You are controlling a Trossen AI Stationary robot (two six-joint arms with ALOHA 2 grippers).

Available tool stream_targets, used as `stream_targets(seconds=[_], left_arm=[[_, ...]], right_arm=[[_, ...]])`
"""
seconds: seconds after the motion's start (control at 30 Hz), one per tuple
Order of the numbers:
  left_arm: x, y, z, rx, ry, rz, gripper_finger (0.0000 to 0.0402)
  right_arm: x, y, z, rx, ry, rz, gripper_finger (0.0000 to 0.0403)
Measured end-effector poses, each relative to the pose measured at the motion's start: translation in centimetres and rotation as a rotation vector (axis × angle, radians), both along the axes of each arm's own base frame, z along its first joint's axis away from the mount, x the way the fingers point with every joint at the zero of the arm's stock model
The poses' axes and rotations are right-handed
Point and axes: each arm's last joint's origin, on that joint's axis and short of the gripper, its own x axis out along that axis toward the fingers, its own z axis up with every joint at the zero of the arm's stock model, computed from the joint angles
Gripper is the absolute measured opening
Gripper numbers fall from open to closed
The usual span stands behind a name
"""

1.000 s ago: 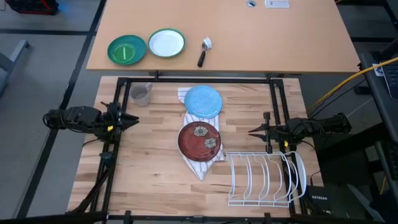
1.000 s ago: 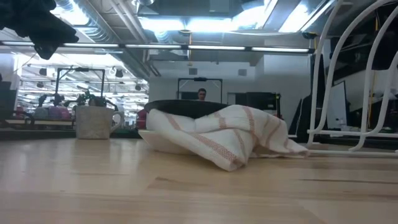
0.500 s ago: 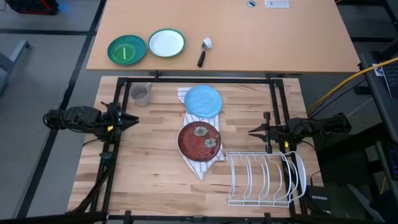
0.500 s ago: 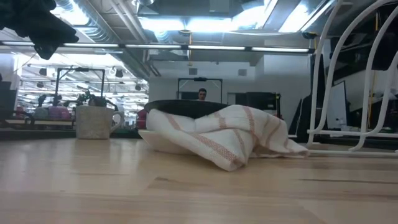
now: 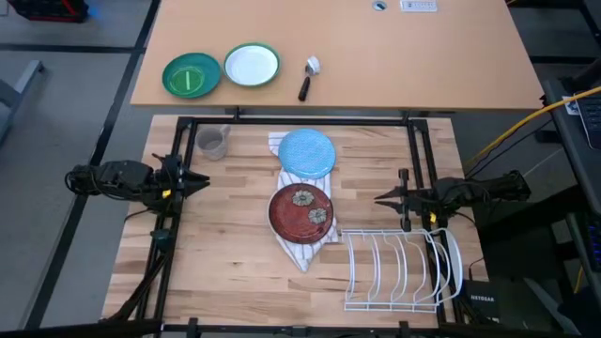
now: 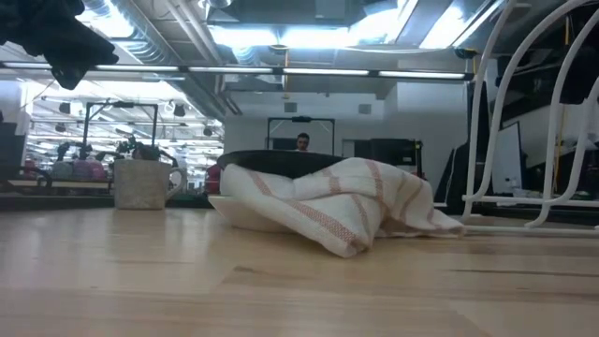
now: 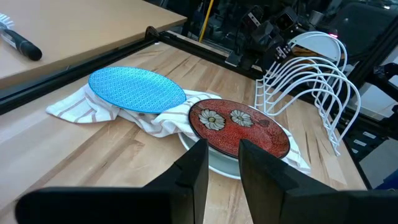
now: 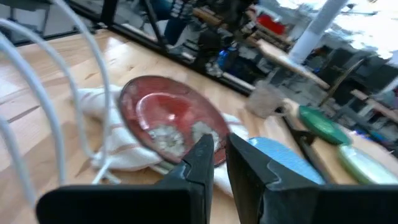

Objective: Sort dishes
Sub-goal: Put the red plate into the dish rack

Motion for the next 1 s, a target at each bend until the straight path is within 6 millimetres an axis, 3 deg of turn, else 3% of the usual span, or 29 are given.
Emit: stream_targets(seconds=[0.73, 1.0], left_arm=[[0.0, 0.0, 0.0, 0.001, 0.001, 0.000, 0.0081], [0.0, 0.0, 0.0, 0.000, 0.001, 0.000, 0.0081]], right_arm=[[-0.1, -0.3, 2.7, 0.063, -0.270, -0.092, 0.0051], [0.7, -0.2, 3.7, 0.089, -0.350, -0.118, 0.0117]])
